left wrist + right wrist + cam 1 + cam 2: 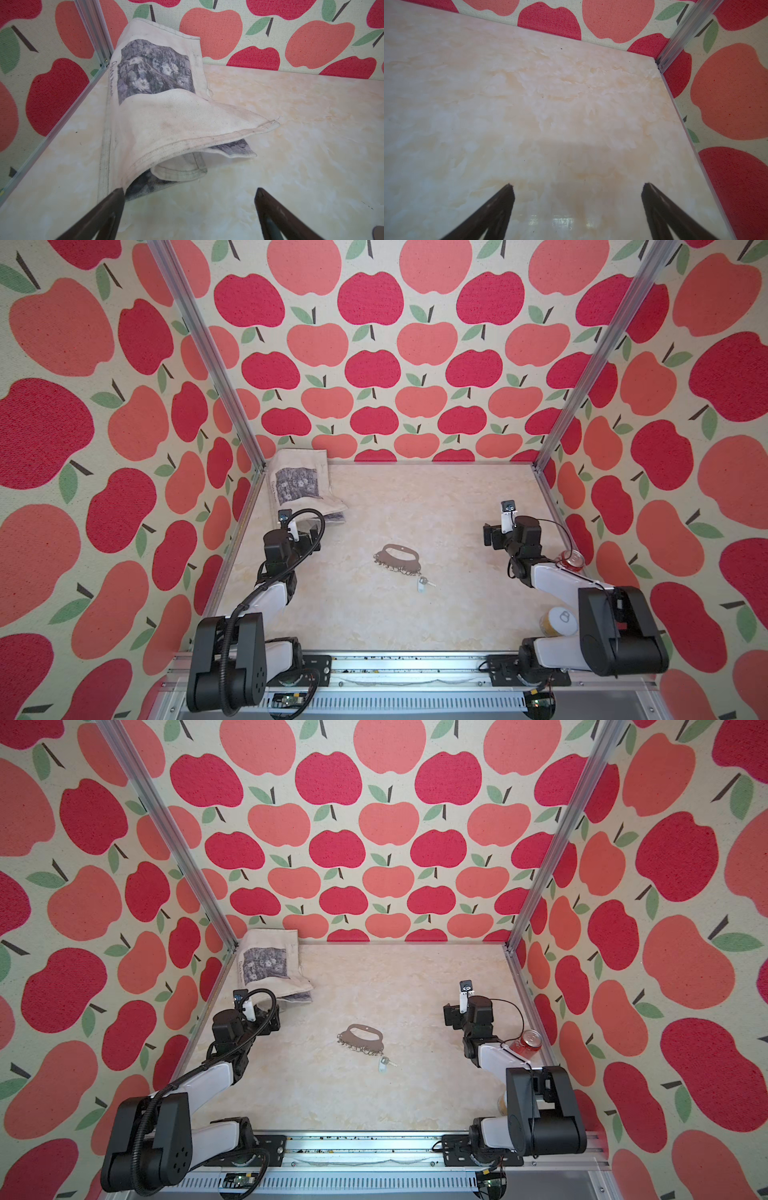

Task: Attach keys to a key ring
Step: Reset both arms

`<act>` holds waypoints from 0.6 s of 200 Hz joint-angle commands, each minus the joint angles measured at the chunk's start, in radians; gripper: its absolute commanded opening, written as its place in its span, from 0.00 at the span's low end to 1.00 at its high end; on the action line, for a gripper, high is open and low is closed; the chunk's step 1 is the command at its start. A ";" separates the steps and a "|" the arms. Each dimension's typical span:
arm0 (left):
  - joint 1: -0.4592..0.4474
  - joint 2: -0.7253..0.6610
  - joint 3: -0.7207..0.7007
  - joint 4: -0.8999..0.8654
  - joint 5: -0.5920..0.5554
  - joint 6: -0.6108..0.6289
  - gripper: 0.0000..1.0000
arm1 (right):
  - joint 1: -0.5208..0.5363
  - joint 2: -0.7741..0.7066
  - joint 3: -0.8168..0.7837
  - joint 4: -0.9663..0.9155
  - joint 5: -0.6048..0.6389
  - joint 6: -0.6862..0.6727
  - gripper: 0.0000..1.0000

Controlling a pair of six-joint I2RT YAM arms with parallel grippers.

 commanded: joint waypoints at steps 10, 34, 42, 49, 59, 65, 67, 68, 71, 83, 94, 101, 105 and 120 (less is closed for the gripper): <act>0.006 0.066 -0.035 0.194 -0.025 0.041 1.00 | -0.006 0.046 -0.044 0.214 -0.022 -0.014 0.99; 0.007 0.132 -0.043 0.272 -0.048 0.055 1.00 | -0.007 0.085 -0.070 0.290 -0.030 -0.019 0.99; 0.008 0.161 -0.045 0.308 -0.036 0.054 1.00 | -0.007 0.096 -0.082 0.316 -0.031 -0.018 0.99; 0.005 0.186 -0.045 0.335 -0.027 0.059 1.00 | -0.007 0.106 -0.093 0.346 -0.034 -0.020 0.99; -0.002 0.214 -0.043 0.358 -0.020 0.067 0.99 | -0.007 0.106 -0.104 0.369 -0.027 -0.015 0.99; -0.004 0.233 -0.040 0.367 -0.020 0.070 0.99 | -0.006 0.105 -0.112 0.376 -0.027 -0.015 0.99; -0.005 0.240 -0.040 0.371 -0.022 0.070 0.99 | -0.007 0.105 -0.114 0.385 -0.028 -0.015 0.99; -0.005 0.242 -0.040 0.373 -0.023 0.070 0.99 | -0.007 0.106 -0.116 0.387 -0.028 -0.016 0.99; -0.005 0.253 -0.040 0.380 -0.025 0.070 0.99 | -0.006 0.107 -0.120 0.398 -0.030 -0.017 0.99; -0.006 0.290 -0.040 0.408 -0.023 0.071 0.99 | -0.007 0.109 -0.144 0.440 -0.029 -0.015 0.99; -0.014 0.315 -0.039 0.426 -0.023 0.085 0.99 | -0.009 0.126 -0.171 0.502 -0.033 -0.013 0.99; -0.018 0.324 -0.037 0.430 -0.035 0.086 0.99 | -0.012 0.144 -0.192 0.558 -0.043 -0.011 0.99; -0.018 0.329 -0.037 0.433 -0.041 0.085 0.99 | -0.013 0.160 -0.203 0.595 -0.049 -0.012 0.99; -0.016 0.345 -0.031 0.447 -0.047 0.079 0.99 | -0.006 0.237 -0.232 0.744 -0.054 -0.029 0.99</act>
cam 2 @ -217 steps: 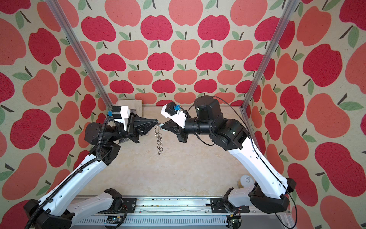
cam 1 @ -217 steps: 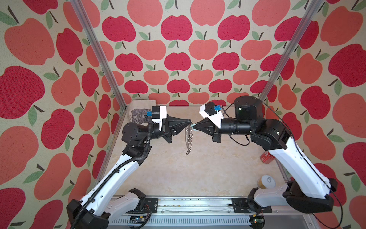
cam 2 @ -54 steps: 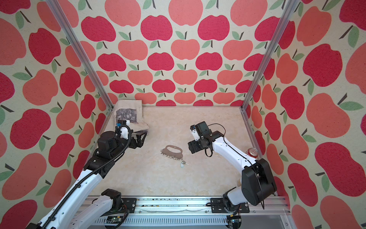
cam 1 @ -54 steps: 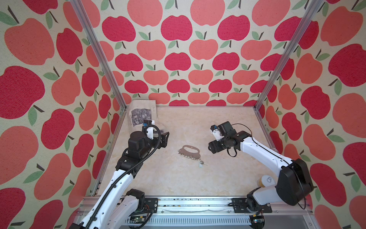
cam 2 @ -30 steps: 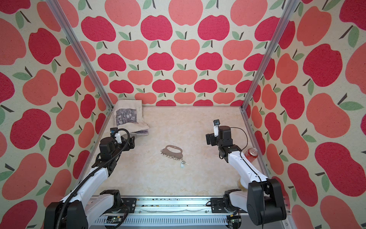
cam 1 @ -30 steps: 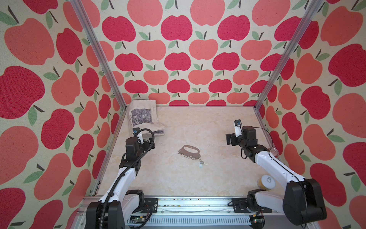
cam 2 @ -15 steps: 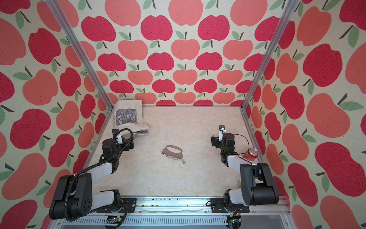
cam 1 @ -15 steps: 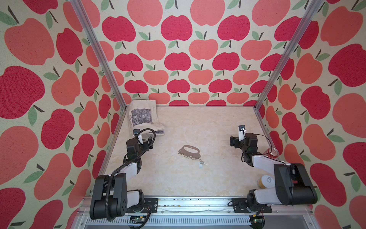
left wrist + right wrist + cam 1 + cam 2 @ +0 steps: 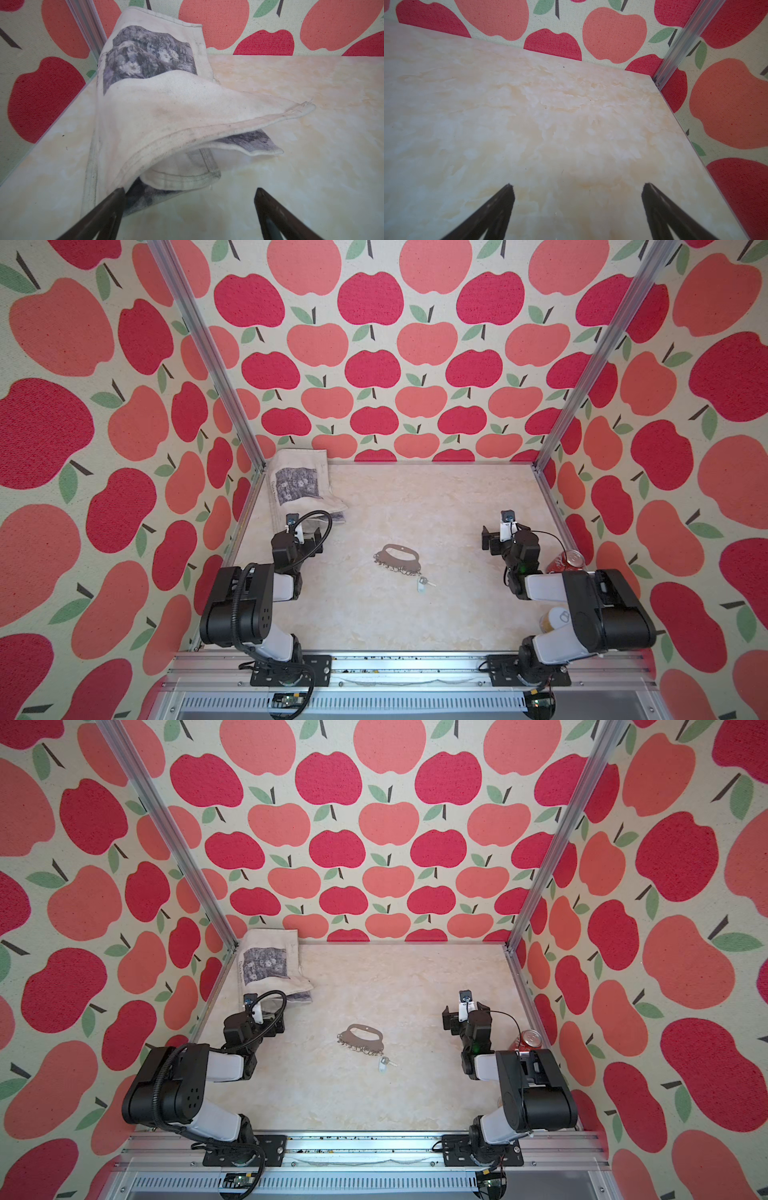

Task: Attach keys to a key ring
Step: Reset both arms

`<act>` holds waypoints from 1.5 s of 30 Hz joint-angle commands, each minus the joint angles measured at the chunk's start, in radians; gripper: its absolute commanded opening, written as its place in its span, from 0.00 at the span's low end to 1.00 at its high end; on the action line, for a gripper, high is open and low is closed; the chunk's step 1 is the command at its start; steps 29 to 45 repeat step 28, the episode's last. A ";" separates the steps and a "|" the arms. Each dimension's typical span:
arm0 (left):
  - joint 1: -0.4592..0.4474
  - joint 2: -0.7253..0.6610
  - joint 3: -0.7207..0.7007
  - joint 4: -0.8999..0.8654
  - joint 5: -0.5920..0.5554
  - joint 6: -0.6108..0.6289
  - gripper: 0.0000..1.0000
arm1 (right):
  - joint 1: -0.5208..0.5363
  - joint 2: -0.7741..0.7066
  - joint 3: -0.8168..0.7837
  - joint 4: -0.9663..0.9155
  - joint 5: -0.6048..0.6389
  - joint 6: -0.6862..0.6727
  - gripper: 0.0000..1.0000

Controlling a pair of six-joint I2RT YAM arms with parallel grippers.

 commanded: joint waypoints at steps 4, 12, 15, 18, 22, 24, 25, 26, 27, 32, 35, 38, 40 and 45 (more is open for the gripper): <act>0.002 0.032 0.004 0.071 -0.022 0.014 0.99 | 0.000 0.061 -0.043 0.186 -0.013 -0.015 0.99; 0.002 0.034 0.008 0.068 -0.043 0.007 0.99 | 0.006 0.075 -0.056 0.233 0.031 -0.011 0.99; 0.002 0.034 0.009 0.065 -0.046 0.005 0.99 | 0.010 0.077 -0.053 0.234 0.057 -0.009 0.99; 0.002 0.034 0.012 0.060 -0.050 0.002 0.99 | 0.012 0.077 -0.053 0.237 0.058 -0.010 0.99; 0.002 0.034 0.013 0.059 -0.053 0.001 0.99 | 0.014 0.073 -0.035 0.198 0.068 -0.007 0.99; 0.002 0.034 0.015 0.056 -0.055 0.001 0.99 | 0.012 0.075 -0.036 0.199 0.067 -0.006 0.99; 0.002 0.034 0.014 0.057 -0.056 0.000 0.99 | 0.012 0.074 -0.035 0.198 0.066 -0.007 0.99; 0.002 0.035 0.014 0.056 -0.056 0.000 0.99 | 0.012 0.074 -0.040 0.202 0.067 -0.005 0.99; 0.002 0.035 0.016 0.054 -0.057 0.000 0.99 | 0.012 0.074 -0.045 0.215 0.066 -0.006 0.99; 0.002 0.035 0.017 0.054 -0.059 -0.001 0.99 | 0.012 0.078 -0.050 0.230 0.065 -0.007 0.99; 0.002 0.035 0.017 0.054 -0.059 -0.001 0.99 | 0.012 0.078 -0.050 0.230 0.065 -0.007 0.99; 0.002 0.035 0.017 0.054 -0.059 -0.001 0.99 | 0.012 0.078 -0.050 0.230 0.065 -0.007 0.99; 0.002 0.035 0.017 0.054 -0.059 -0.001 0.99 | 0.012 0.078 -0.050 0.230 0.065 -0.007 0.99; 0.002 0.035 0.017 0.054 -0.059 -0.001 0.99 | 0.012 0.078 -0.050 0.230 0.065 -0.007 0.99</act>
